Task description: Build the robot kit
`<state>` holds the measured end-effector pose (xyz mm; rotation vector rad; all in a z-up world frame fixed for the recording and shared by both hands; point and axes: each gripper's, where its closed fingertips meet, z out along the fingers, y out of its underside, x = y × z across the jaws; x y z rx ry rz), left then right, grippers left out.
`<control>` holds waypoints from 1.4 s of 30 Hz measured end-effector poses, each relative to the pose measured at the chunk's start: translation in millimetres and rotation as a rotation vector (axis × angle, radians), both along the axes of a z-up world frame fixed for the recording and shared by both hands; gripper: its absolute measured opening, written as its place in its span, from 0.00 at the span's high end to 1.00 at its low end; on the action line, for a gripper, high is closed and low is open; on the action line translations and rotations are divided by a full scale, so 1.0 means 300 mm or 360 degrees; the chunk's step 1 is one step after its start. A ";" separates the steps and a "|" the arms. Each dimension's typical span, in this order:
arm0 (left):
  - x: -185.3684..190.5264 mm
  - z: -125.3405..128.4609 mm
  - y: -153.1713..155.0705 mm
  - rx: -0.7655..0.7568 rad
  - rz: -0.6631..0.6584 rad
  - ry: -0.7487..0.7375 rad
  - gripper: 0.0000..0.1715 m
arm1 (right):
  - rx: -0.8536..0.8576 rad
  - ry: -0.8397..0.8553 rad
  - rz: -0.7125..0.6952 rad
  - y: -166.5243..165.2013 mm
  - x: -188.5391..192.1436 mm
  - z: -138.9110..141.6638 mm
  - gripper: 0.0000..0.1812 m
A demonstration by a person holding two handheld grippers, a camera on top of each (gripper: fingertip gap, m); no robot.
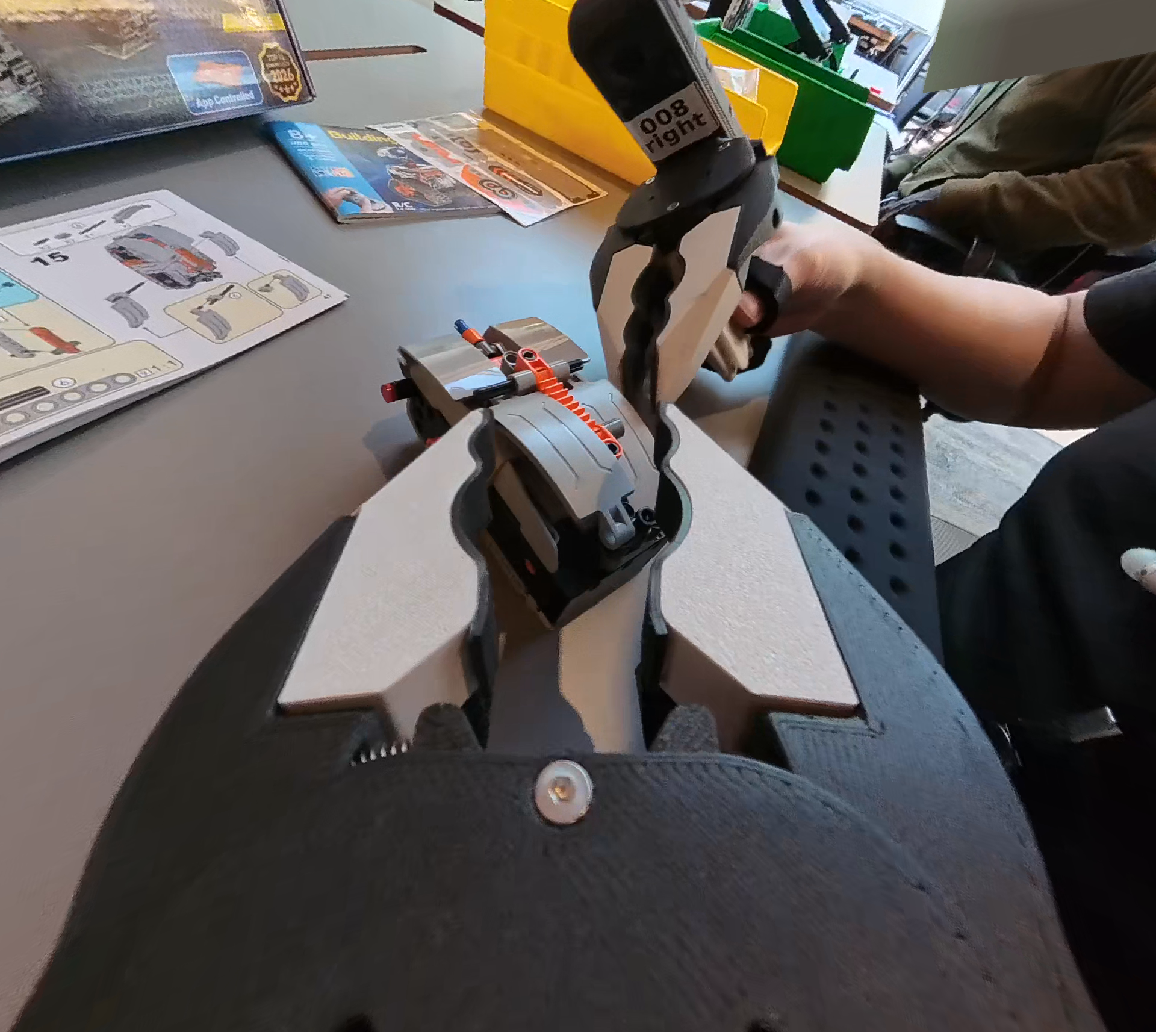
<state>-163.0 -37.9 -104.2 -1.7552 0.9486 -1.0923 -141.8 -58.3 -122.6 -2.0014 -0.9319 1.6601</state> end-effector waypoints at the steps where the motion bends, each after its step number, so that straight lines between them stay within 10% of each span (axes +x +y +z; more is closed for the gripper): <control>1: -0.003 -0.004 0.002 -0.0009 -0.0004 -0.0007 0.72 | 0.0024 -0.0021 0.0004 0.000 -0.001 -0.007 0.96; 23: -0.002 -0.032 -0.004 -0.0104 -0.0103 -0.0054 0.79 | 0.0045 0.0004 0.0050 0.021 0.003 -0.007 0.98; 27: -0.057 0.033 0.087 0.0051 0.0175 -0.0187 0.56 | 0.0029 0.0008 0.0051 0.024 0.015 -0.004 0.95; 31: -0.160 0.162 0.160 0.0242 0.0386 -0.0415 0.58 | 0.0047 0.0035 0.0033 0.032 0.035 0.016 0.96; 42: -0.143 -0.120 0.506 0.0822 -0.0002 0.1102 0.66 | 0.0201 0.0023 -0.0127 0.122 0.100 0.023 0.96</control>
